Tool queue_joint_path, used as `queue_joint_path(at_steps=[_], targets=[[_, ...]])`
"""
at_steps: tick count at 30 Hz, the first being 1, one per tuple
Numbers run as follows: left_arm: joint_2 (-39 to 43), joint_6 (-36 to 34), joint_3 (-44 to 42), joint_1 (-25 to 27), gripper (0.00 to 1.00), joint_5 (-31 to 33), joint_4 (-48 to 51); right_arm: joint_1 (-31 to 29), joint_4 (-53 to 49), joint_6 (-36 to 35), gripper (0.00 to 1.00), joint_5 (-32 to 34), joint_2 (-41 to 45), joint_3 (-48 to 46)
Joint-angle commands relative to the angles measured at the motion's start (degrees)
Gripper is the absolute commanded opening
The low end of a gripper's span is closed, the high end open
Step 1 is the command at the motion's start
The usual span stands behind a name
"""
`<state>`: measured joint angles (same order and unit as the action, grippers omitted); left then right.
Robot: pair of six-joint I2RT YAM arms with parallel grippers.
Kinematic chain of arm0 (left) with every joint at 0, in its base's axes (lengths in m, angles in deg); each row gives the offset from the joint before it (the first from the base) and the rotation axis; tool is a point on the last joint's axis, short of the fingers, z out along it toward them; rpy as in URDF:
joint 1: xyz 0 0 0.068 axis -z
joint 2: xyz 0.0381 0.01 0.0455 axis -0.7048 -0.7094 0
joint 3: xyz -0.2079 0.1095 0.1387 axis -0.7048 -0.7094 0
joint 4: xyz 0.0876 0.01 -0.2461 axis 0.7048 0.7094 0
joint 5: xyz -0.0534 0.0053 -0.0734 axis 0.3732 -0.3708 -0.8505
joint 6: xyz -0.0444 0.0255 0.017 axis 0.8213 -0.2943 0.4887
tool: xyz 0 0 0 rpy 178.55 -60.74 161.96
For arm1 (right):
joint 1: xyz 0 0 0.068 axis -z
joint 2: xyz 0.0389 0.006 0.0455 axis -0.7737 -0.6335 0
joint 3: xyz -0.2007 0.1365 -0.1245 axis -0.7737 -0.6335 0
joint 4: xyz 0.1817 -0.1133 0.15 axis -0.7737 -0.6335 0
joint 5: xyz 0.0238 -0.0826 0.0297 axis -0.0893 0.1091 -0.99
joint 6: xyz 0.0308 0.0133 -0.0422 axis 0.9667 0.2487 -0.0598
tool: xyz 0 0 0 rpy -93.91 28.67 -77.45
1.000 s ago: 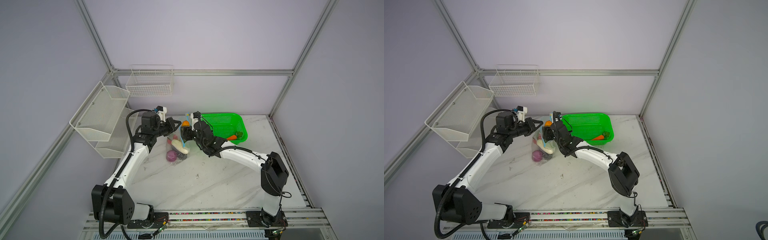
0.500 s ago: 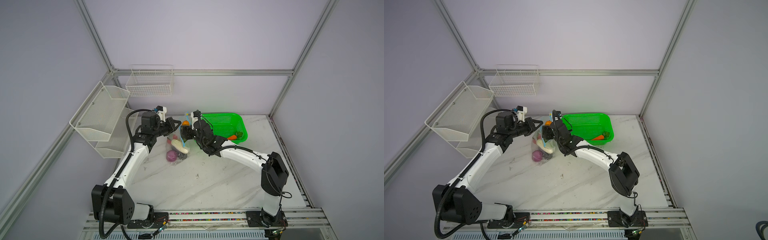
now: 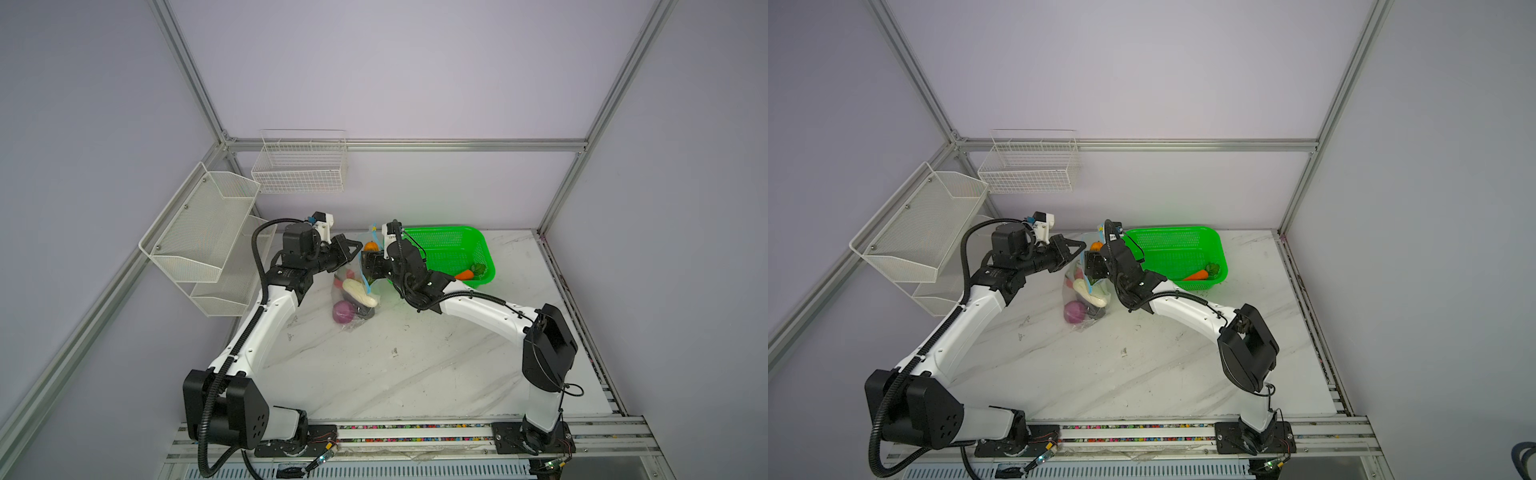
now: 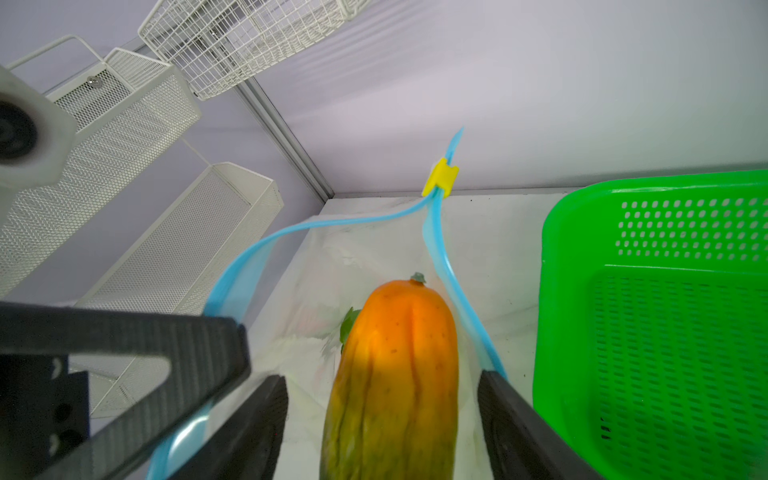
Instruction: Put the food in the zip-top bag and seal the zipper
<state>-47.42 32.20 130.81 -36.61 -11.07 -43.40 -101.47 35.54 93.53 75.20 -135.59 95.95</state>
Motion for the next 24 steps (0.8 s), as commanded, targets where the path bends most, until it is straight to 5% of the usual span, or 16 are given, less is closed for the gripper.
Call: queue_joint_path(at_steps=[1,24], targets=[[1.33,0.32,-0.20,-0.12,0.00,-1.04,-3.87,-0.37,-0.23,-0.77,0.75,0.95,2.61,2.60],[1.76,0.23,-0.56,-0.21,0.00,-0.74,-3.91,-0.24,-0.62,-0.12,0.70,-1.73,4.51,3.28]])
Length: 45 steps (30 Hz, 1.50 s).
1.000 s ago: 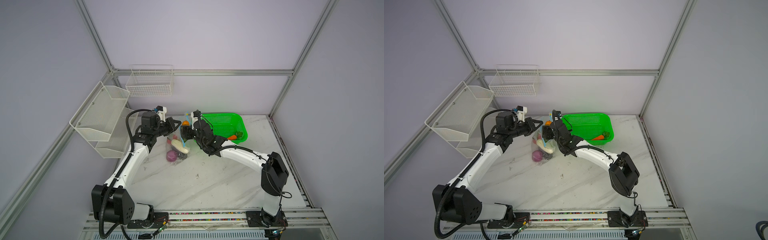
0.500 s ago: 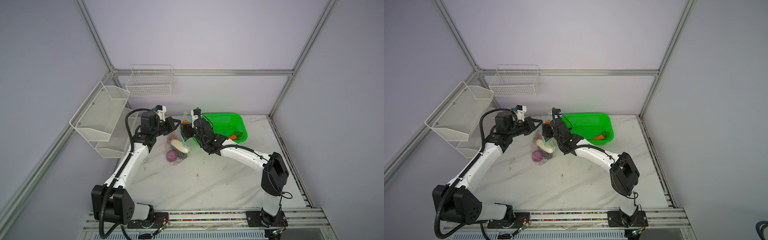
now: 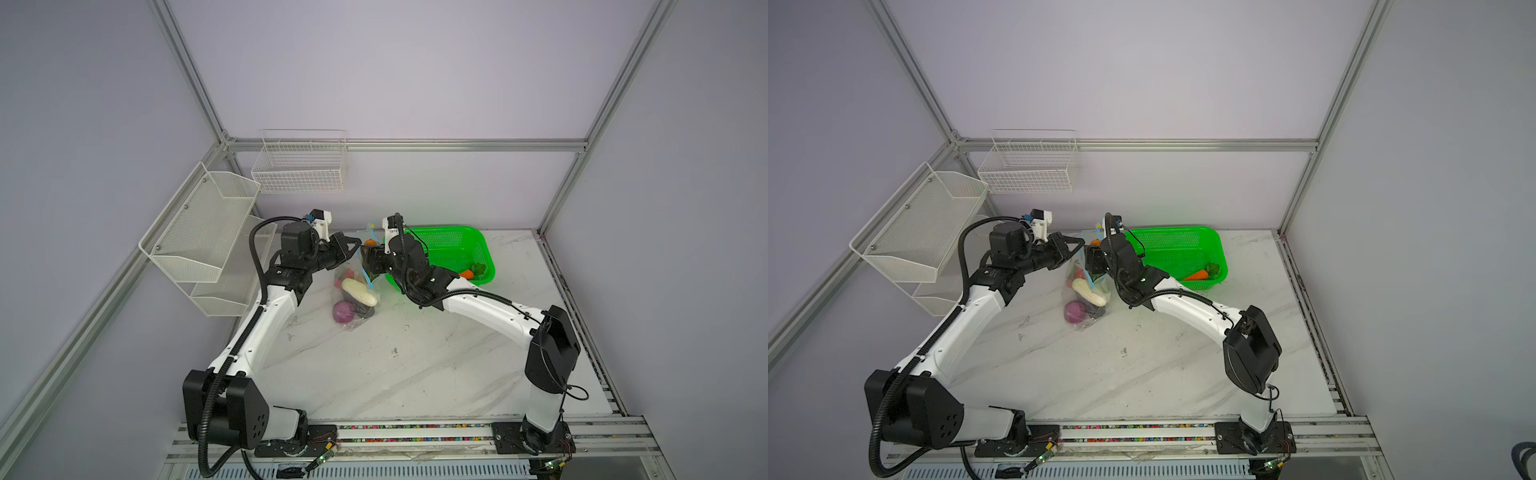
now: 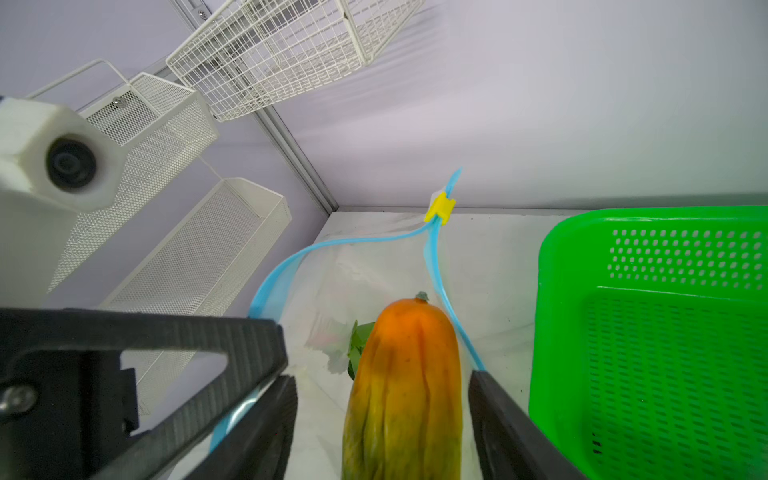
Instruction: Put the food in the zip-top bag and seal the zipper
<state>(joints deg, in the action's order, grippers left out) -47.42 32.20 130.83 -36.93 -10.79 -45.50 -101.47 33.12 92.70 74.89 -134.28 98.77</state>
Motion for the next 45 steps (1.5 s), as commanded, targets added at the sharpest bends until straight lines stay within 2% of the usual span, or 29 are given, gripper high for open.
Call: queue_joint_path(at_steps=[1,4,7,12,21,28,32,37,41,45], targets=[[1.77,0.23,-0.69,0.12,0.00,-0.92,-1.83,-0.27,1.68,0.71,0.70,-1.45,3.50,0.50],[1.75,0.25,-0.68,0.12,0.00,-0.97,-1.84,0.79,1.10,1.27,0.69,-2.22,4.95,-0.36],[1.69,0.23,-0.41,0.12,0.00,-1.13,-1.85,3.72,-0.16,3.81,0.68,-5.93,6.82,-1.99],[1.50,0.23,0.45,0.12,0.00,-1.24,-1.60,9.28,-2.14,10.72,0.64,-16.68,8.32,-5.88],[1.45,0.41,0.17,0.12,0.00,-1.18,-1.61,11.62,-1.68,13.72,0.54,-26.34,5.36,-8.19],[1.50,0.36,0.16,0.12,0.00,-1.15,-1.57,11.65,-0.36,14.04,0.45,-29.50,3.76,-9.35],[1.48,0.32,0.08,0.12,0.00,-1.15,-1.51,11.67,0.81,14.71,0.37,-30.68,3.30,-10.71],[1.76,0.15,-0.01,0.12,0.00,-0.89,-1.43,11.65,2.61,16.28,0.19,-32.14,2.90,-11.39],[1.99,-0.21,0.46,0.12,0.00,-0.54,-0.70,11.66,4.04,16.39,0.10,-33.26,3.50,-11.86],[2.00,-0.51,1.50,0.07,0.00,-0.20,0.12,11.59,3.81,16.44,0.07,-33.47,4.24,-11.23]])
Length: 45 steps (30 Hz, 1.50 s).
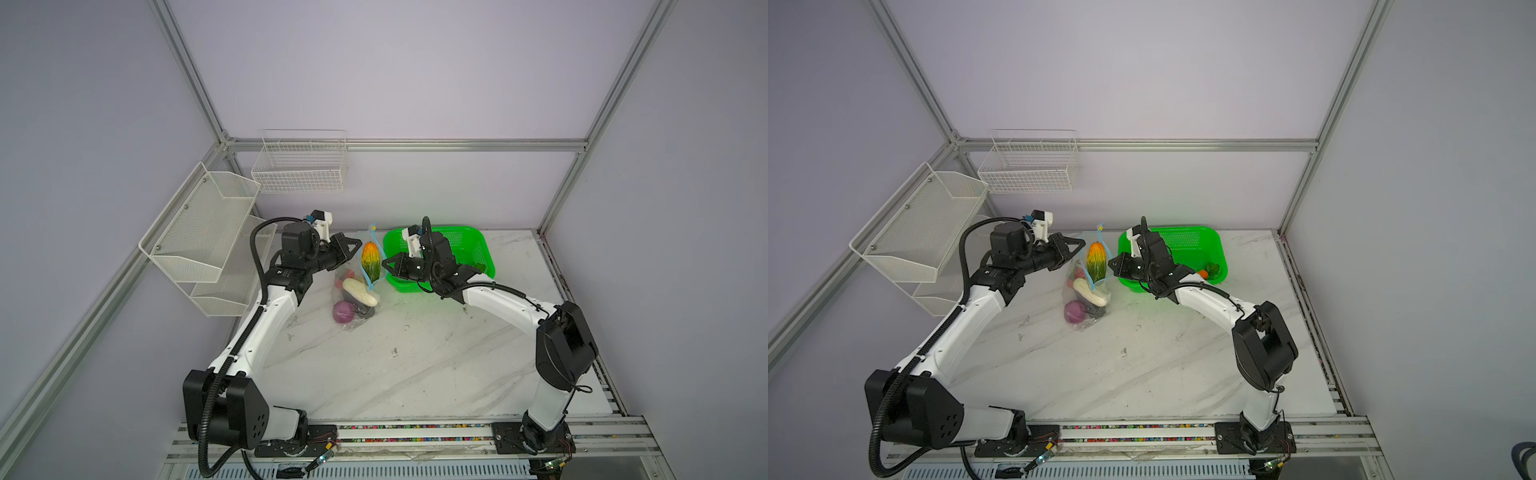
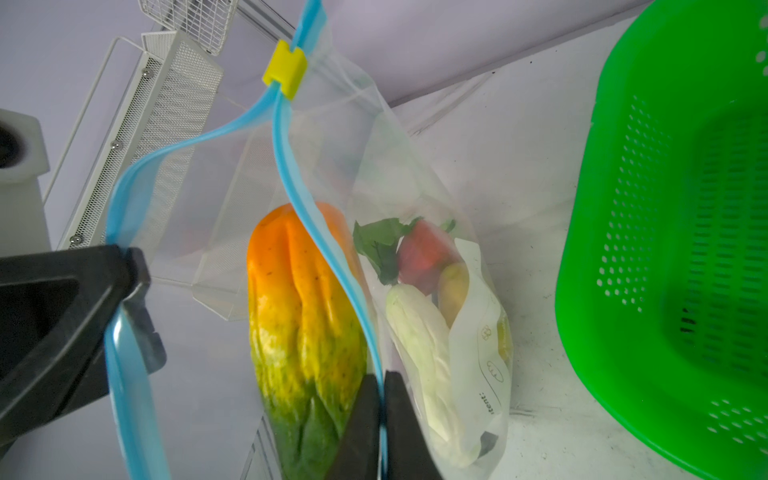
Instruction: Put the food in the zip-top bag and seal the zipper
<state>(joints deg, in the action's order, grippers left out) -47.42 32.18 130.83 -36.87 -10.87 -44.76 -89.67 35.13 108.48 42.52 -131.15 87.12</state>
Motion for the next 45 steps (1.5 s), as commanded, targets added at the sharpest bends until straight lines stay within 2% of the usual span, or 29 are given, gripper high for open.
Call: queue_joint_path(at_steps=[1,9,15,30,37,45], targets=[[2.01,-0.74,2.00,0.03,0.00,0.14,0.03,-0.22,1.64,0.66,0.06,-1.07,1.29,0.72],[3.11,-1.72,4.59,-0.77,0.00,1.22,2.48,-0.82,-0.32,-0.10,0.02,-0.24,2.43,3.67],[4.92,-1.93,4.39,-2.92,0.00,1.57,3.72,-1.17,-0.52,-0.78,0.02,0.58,3.35,3.85],[7.54,-2.12,4.53,-4.52,0.00,2.10,5.21,-3.63,-1.90,-1.54,0.02,1.67,3.40,9.35],[9.83,-4.45,5.51,-7.81,0.00,3.09,8.40,-5.14,-4.16,-3.35,0.02,3.51,4.08,12.23],[11.44,-2.71,3.23,-9.09,0.00,0.88,7.15,-6.70,-5.46,-4.49,0.02,4.50,3.62,14.99]])
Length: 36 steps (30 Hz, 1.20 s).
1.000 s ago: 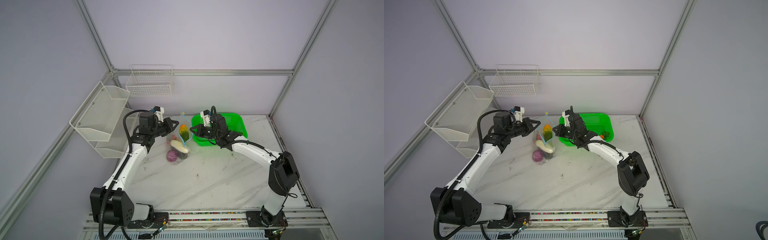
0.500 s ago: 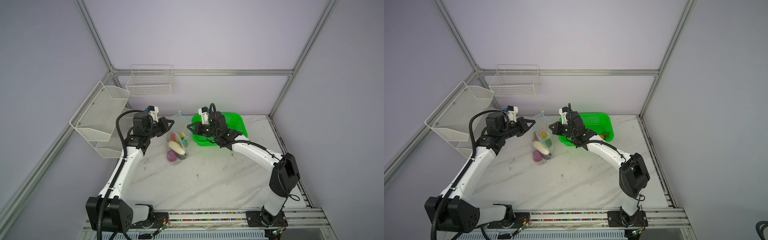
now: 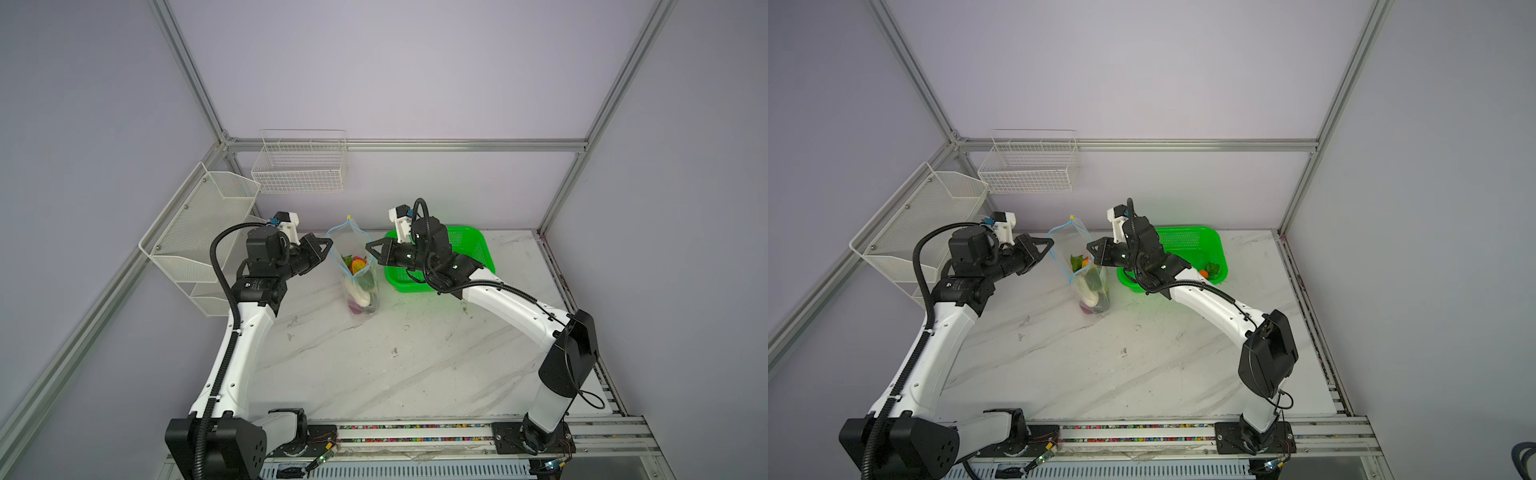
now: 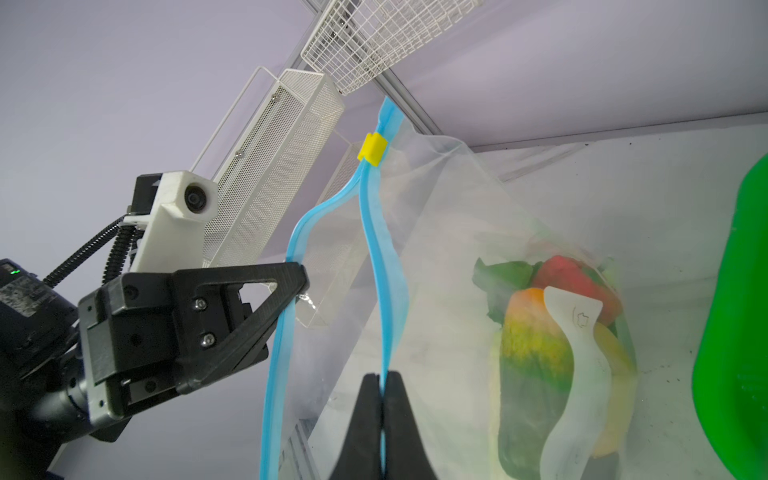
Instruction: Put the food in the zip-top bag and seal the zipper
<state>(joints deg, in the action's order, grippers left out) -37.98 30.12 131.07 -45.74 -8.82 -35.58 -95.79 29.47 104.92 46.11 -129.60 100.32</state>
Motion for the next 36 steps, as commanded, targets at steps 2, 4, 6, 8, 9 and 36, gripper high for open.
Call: queue_joint_path(at_steps=[2,4,6,8,9,36], targets=[[2.44,-1.00,3.17,-0.31,0.00,-0.22,-1.91,-0.94,0.33,-0.88,0.02,0.94,1.78,2.40],[1.88,-1.06,3.17,-0.35,0.00,0.29,-2.32,-1.34,0.33,-0.98,0.02,0.83,1.23,3.25],[0.09,-0.40,3.66,-0.44,0.00,-2.05,-2.33,-1.57,0.36,-0.89,0.03,0.46,0.34,3.61],[-0.18,-0.20,3.71,-0.43,0.00,-2.89,-2.28,-1.57,0.71,-0.64,0.03,0.37,-0.08,3.42],[0.39,-0.52,3.55,-0.39,0.00,-2.19,-1.99,-1.57,1.09,-0.37,0.03,0.33,-0.12,3.01],[-5.71,-1.39,0.10,4.15,0.00,-4.98,-4.88,2.72,-10.03,-1.82,0.46,7.39,3.80,-2.05]])
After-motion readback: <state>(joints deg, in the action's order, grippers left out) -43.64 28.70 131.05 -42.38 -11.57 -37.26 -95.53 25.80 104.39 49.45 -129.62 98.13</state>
